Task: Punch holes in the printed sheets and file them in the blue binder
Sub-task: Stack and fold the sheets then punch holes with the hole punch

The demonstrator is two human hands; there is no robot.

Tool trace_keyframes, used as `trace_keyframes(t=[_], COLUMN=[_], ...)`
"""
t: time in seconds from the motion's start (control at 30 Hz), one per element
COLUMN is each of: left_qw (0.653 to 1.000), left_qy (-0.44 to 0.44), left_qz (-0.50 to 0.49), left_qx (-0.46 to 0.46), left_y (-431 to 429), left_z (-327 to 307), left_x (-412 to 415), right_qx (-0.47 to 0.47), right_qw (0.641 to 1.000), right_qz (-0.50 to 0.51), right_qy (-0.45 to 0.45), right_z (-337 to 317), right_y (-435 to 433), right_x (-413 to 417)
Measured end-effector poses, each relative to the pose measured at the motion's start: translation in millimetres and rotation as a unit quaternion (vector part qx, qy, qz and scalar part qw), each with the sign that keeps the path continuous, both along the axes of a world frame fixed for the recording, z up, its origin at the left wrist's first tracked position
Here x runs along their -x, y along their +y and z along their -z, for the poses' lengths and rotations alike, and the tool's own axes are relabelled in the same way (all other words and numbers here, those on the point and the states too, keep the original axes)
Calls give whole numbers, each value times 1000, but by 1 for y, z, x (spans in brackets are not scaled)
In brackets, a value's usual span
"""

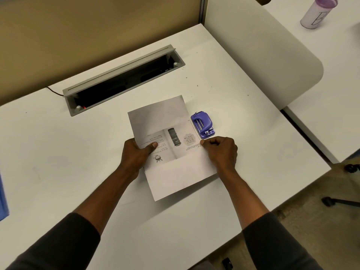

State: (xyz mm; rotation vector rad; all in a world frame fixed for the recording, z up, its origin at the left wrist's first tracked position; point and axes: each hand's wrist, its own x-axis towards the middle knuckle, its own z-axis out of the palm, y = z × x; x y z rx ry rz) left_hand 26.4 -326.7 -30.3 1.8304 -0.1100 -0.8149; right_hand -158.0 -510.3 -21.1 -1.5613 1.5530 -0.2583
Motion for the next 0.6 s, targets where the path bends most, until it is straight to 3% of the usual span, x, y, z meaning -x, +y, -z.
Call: trace_keyframes(t=[0.6], left_qw=[1000], left_qy=[8], left_qz=[22], left_qx=[2], left_y=[-26], left_z=[2], left_x=[-9], right_qx=[35], right_qw=[998], right_qz=[18], right_qy=[52], right_z=[5], right_y=[-11], right_x=[6])
